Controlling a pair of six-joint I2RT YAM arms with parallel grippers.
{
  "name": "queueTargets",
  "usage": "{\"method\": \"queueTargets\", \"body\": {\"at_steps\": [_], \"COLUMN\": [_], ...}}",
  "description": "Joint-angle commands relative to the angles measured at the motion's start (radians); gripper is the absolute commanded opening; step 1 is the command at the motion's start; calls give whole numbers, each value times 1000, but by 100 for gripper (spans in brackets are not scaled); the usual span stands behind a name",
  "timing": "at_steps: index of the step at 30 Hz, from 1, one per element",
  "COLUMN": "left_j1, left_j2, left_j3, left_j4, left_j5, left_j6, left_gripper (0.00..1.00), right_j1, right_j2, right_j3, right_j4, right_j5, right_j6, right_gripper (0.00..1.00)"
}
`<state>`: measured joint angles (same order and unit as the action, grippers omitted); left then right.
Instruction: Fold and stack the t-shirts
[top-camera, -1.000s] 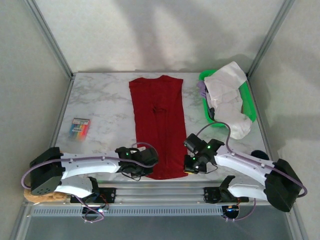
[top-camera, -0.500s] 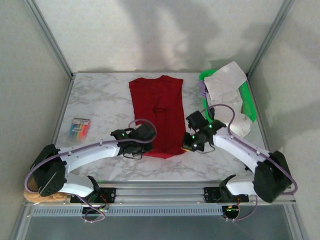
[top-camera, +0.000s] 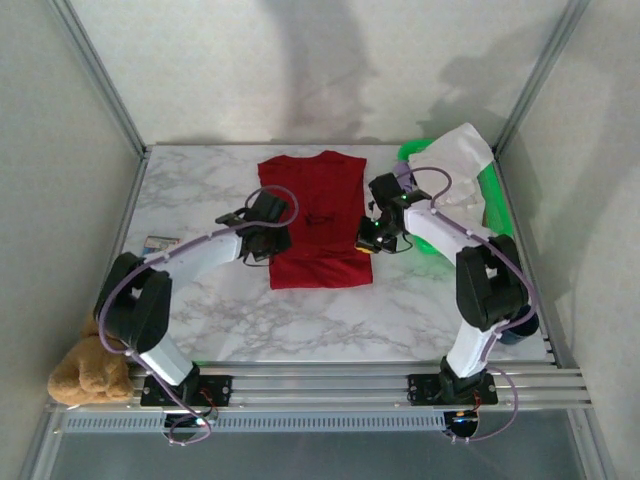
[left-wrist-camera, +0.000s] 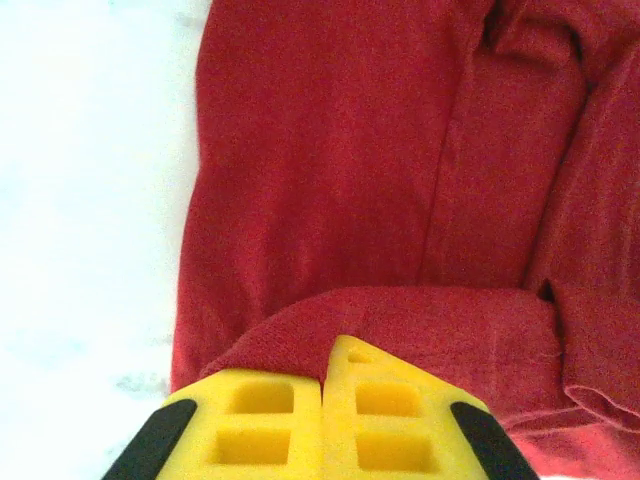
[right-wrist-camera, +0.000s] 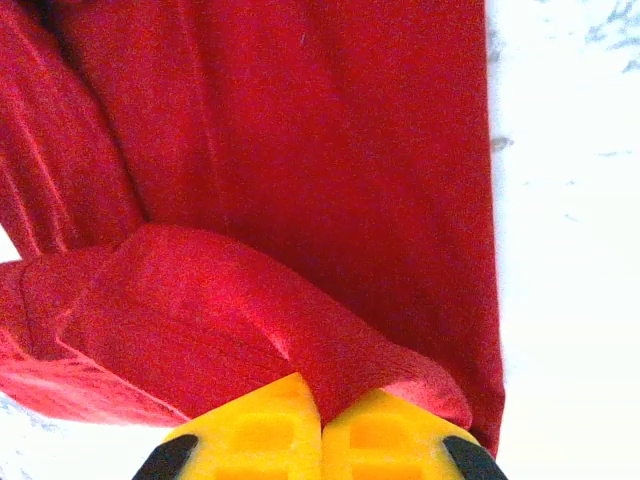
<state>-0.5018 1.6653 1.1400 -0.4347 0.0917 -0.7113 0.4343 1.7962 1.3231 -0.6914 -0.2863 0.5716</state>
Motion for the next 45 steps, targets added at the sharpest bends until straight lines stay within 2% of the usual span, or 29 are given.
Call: {"method": "queueTargets", "body": {"at_steps": [1,7,14,25,30,33,34,35,36,38,39,41,45], "left_j1": [29,63,116,168,202,216,218,219,218,225,230,238,239], "left_j2": [66,153,168,259,286,317,332,348,362,377,376,352,274], "left_j3": [78,149,176,240,306,357,374,394,408,426,430,428,387], "left_j4": [24,8,8,14,-15,-34,-46,-61,-67,-64,-57,-38,-8], "left_j5": [88,108,132,162,162,198,208,210,208,204,203,190,169], "left_j6": [94,124,127,163,187,198,207,212,216,219,216,210,200], "left_gripper": [0,0,0,0,0,0,0,2,12,39,45,52,53], "right_j1": [-23,-73,-106,-134,-149,-152,-152,-153,-153,-160,-163,-170,-170], "right_j2": [38,130,219,364,442,486,499,510,514,509,502,471,374], "right_j3": [79,172,259,436,552,634,655,672,681,690,692,687,606], "right_j4": [6,-7,-26,-87,-133,-181,-195,-210,-215,-213,-214,-217,-196], "right_j5": [-33,-77,-131,-137,-151,-160,-166,-166,-164,-150,-141,-119,-95], "right_j6": [-49,-96,-127,-119,-131,-135,-137,-137,-139,-140,-141,-143,-149], "right_gripper": [0,0,0,0,0,0,7,20,32,51,57,59,59]}}
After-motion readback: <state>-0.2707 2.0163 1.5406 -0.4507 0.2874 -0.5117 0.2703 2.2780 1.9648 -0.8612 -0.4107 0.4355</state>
